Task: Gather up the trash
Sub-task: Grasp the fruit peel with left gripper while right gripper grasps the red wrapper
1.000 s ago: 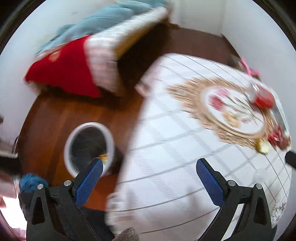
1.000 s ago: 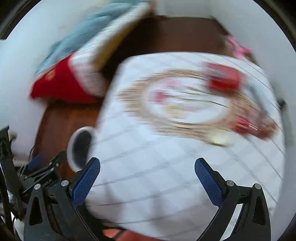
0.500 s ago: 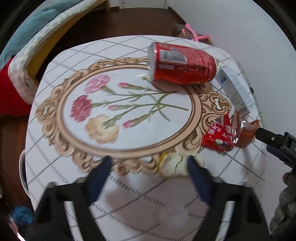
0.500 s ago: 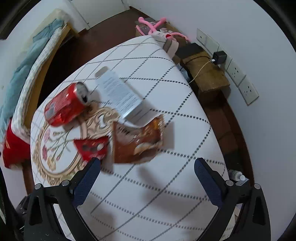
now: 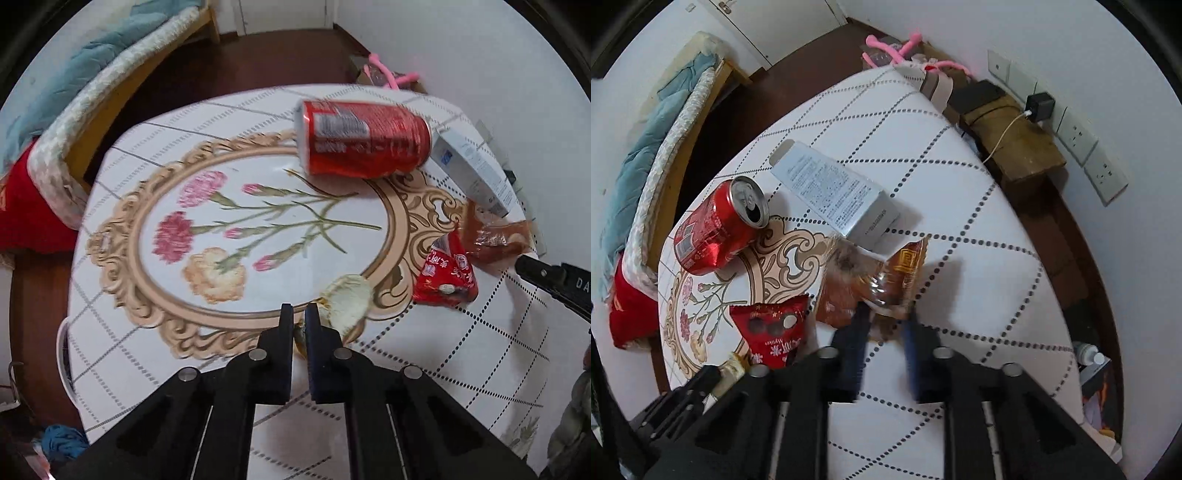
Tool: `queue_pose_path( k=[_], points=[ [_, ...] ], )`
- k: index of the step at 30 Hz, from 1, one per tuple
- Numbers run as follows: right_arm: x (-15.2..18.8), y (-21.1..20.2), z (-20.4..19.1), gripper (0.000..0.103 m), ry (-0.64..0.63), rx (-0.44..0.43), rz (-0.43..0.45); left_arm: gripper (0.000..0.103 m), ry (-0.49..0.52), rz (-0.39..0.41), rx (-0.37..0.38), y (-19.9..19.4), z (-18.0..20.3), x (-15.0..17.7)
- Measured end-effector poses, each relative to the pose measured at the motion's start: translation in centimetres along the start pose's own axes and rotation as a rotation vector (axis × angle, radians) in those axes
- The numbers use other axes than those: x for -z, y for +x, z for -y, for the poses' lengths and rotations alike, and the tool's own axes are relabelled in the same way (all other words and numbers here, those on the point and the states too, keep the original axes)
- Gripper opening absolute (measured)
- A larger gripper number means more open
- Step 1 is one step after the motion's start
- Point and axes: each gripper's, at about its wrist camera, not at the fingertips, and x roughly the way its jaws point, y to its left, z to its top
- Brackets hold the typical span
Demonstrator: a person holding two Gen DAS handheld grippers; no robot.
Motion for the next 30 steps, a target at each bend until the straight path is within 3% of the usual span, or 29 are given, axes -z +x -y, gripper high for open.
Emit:
queue_pose_path(
  k=[5,9,10,12,13,18,19,20,21,24,30],
  points=[
    [1.0,-2.4,0.0,0.007,-0.039,-0.018,0.035,0.004,-0.036,0.057,-0.019,-3.4,-2.2,1.4],
    [1.5,-4.2,0.1,0.01,-0.013,-0.081,0.072,0.004,-0.048,0.107,-0.106,-4.5,-3.5,1.6],
    [1.4,-4.3,0.3,0.015,0.003,-0.083,0.081,0.004,-0.056,0.105,-0.115,-3.8,-3.5,1.2],
    [0.6,-4.0,0.4,0.061,0.037,-0.064,0.082,0.004,-0.059,0.105,-0.153,-2.4,-3.4,0.4],
    [0.2,-3.7,0.6,0.065,0.061,-0.065,0.08,0.004,-0.055,0.104,-0.173,-1.8,-3.1,0.1],
    [-1.7,-0.4,0.1,0.065,0.097,-0.015,0.025,0.004,-0.024,0.065,-0.208,0.9,-2.1,-0.9],
    [-1.8,0.1,0.1,0.064,0.103,-0.008,0.017,0.004,-0.02,0.059,-0.211,1.1,-2.1,-0.9],
    [-1.9,0.7,0.0,0.052,0.103,-0.001,0.009,0.004,-0.017,0.055,-0.211,1.2,-2.1,-0.9],
    [-2.0,1.2,-0.1,0.026,0.097,0.007,0.003,0.004,-0.014,0.058,-0.209,1.1,-2.1,-0.8],
    [-1.4,1.2,-0.4,0.003,0.074,0.015,0.021,0.004,-0.02,0.073,-0.193,0.1,-2.5,-0.4],
    [0.1,-1.8,-0.3,0.001,0.007,-0.036,0.096,0.004,-0.037,0.127,-0.187,-2.1,-3.2,0.5]
  ],
)
